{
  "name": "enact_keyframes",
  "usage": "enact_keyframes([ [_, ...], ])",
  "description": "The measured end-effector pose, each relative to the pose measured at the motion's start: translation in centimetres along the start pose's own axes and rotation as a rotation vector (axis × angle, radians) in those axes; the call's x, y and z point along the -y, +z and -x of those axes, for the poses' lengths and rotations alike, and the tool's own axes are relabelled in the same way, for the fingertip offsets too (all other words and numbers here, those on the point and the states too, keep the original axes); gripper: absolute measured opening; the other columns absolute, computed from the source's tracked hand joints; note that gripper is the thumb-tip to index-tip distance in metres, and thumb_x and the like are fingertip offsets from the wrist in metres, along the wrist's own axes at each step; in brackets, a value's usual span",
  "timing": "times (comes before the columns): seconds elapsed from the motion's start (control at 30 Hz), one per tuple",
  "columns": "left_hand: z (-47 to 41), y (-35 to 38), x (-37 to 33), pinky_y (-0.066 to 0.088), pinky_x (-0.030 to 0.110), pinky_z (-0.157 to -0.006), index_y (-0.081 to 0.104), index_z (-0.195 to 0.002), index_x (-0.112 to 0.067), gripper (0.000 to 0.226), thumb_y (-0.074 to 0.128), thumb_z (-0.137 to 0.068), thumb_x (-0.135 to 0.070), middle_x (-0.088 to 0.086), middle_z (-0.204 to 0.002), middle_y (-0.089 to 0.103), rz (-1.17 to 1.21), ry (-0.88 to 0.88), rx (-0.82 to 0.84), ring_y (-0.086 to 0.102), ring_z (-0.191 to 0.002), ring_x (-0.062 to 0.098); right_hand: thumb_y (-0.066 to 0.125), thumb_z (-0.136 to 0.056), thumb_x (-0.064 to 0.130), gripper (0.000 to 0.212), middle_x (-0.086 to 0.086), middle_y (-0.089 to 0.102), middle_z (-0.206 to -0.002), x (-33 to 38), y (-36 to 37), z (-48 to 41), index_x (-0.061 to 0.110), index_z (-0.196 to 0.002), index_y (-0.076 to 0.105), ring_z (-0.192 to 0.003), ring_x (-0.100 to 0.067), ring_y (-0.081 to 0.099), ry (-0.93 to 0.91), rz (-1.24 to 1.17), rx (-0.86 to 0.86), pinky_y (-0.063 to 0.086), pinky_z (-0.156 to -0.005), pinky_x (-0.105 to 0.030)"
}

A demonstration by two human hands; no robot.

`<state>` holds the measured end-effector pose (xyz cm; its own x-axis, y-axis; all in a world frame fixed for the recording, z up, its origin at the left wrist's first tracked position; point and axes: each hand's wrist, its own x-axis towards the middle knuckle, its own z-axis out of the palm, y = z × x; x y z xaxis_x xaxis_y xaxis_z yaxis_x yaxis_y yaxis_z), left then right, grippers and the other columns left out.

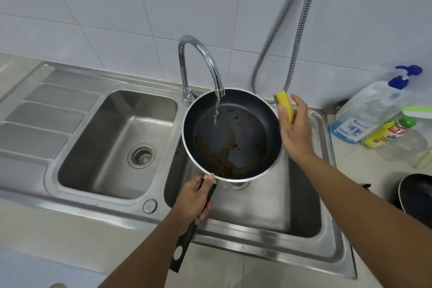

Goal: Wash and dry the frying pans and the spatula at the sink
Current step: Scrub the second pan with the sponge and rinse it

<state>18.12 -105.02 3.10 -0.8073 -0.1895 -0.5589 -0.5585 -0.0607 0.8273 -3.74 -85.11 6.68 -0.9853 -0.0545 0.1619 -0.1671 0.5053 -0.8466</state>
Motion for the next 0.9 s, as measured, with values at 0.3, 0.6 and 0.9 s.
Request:
enact_keyframes([
  [0.3,0.0,-2.2,-0.3,0.032,0.021,-0.036,0.059,-0.111,-0.009,0.048,0.051,-0.103,-0.055,0.006,-0.06,0.052,0.061,-0.219,0.13,0.037,-0.038,0.013,0.047,-0.103,0.041,0.045,0.004,0.05,-0.145,1.8,4.0,-2.8,0.036,-0.148,0.041,-0.126,-0.019,0.05,0.071,0.103,0.353,0.041,-0.106,-0.036],
  [0.6,-0.7,-2.3,0.8,0.035,0.024,-0.039,0.061,-0.108,-0.018,0.035,0.052,-0.103,-0.052,0.006,-0.059,0.057,-0.074,-0.098,0.058,0.042,-0.038,0.014,0.042,-0.099,0.028,0.036,-0.002,0.06,-0.127,2.4,6.9,-6.0,0.036,-0.13,0.06,-0.1,-0.031,0.068,0.185,-0.041,0.429,0.06,-0.08,-0.04],
  [0.9,-2.2,-2.1,1.7,0.035,0.024,-0.036,0.06,-0.103,-0.02,0.035,0.054,-0.101,-0.055,0.012,-0.064,0.057,-0.042,-0.041,0.049,0.041,-0.039,0.017,0.071,-0.083,0.055,0.036,0.007,0.058,-0.107,5.9,10.8,-11.5,0.042,-0.114,0.057,-0.091,-0.014,0.06,-0.146,0.153,0.605,0.052,-0.081,-0.031],
])
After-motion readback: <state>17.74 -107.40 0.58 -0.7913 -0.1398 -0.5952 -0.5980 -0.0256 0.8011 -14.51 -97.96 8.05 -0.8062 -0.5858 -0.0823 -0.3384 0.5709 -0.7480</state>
